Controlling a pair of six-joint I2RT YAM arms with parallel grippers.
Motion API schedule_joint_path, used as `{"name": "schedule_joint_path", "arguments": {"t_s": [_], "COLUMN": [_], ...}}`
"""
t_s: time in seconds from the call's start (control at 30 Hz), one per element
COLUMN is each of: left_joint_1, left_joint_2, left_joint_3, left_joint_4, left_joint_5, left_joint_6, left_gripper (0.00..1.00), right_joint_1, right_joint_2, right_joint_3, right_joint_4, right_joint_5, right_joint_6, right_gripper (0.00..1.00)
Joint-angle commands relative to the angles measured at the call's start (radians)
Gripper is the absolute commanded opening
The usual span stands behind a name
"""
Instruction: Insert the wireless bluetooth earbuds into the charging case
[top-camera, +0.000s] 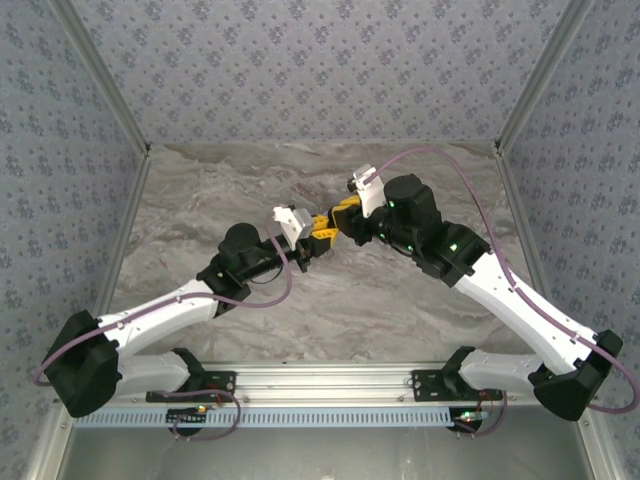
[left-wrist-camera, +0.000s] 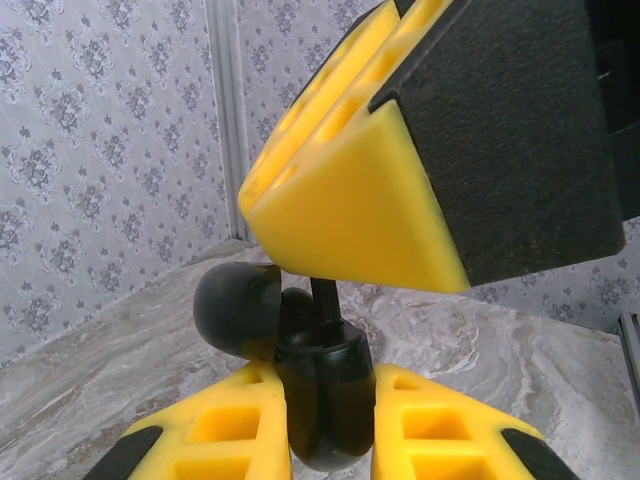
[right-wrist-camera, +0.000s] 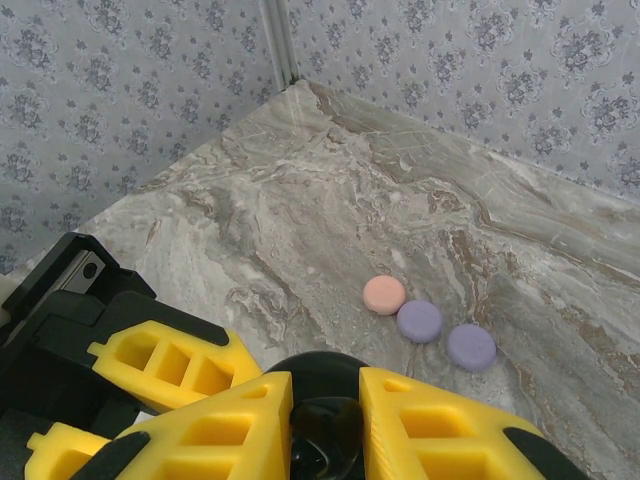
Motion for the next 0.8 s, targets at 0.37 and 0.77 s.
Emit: {"name": "schedule_joint_path", "arguments": {"t_s": [0.37,0.77], "left_joint_1": [-0.006,-0.006], "left_joint_2": [0.003,0.004], "left_joint_3": [0.040,0.044], "left_joint_4": [0.078,0.083], "left_joint_5": [-0.014,-0.019], "left_joint_6": [-0.051,-0.069], "left_gripper": [0.00,0.00], "right_joint_1": [-0.004,-0.007], "right_joint_2": [0.011,0.022], "right_joint_3": [-0.021,-0.011], "right_joint_4": [-0.017,-0.021], "right_joint_5": [-0.012,-0.021], "right_joint_6": [0.003,0.003], "right_gripper": [0.26,0.28]}}
